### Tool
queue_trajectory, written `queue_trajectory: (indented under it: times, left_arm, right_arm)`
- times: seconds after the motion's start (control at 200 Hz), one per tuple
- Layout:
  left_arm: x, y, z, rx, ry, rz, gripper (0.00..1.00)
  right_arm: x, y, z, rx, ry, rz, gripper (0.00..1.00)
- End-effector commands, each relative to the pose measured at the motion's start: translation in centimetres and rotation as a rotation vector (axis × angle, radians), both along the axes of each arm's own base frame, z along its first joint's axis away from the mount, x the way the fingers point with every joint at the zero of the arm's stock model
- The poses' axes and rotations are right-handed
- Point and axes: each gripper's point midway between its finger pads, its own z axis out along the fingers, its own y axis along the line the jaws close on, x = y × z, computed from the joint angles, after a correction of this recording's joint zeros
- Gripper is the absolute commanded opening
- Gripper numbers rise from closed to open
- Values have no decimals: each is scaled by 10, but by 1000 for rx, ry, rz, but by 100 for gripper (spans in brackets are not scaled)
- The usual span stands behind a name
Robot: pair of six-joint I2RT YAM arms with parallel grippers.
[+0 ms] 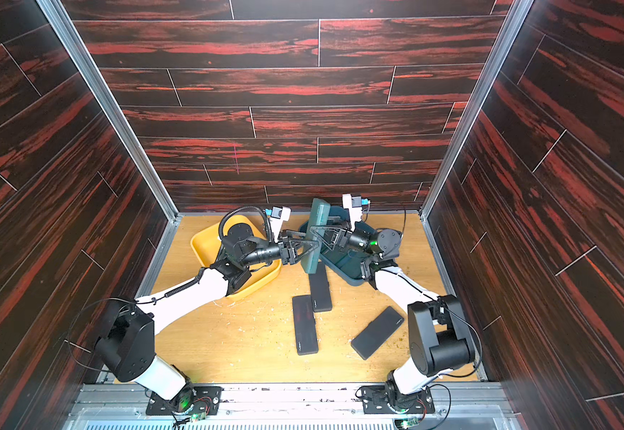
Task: Place the pencil cases by color into the storage box
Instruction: Pick up the pencil case from the center of the board, then place the pencil case at the storage box.
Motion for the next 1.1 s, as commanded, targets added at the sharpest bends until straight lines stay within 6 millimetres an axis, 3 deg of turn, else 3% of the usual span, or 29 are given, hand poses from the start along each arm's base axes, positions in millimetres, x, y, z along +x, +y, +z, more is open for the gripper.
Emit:
queue_trajectory:
  times: [0.0,0.336,0.656,0.882,1.097]
  left_arm:
    - [-6,-1,39,-52,-123,1,78]
    - [10,23,37,-44,-134,87,84]
    - [18,55,6,91,-128,239,85]
    - [30,76,-23,204,-86,379,85]
    - [49,111,-60,386,-3,604,84]
  right_arm:
    - [16,-3,7,-34,-52,-125,56]
    - [41,-10,-4,-75,-2,-265,54]
    - [83,-32,-33,-195,129,-524,53]
    - [127,-74,-69,-371,273,-848,53]
    - [158,-114,-110,-558,415,-1087,53]
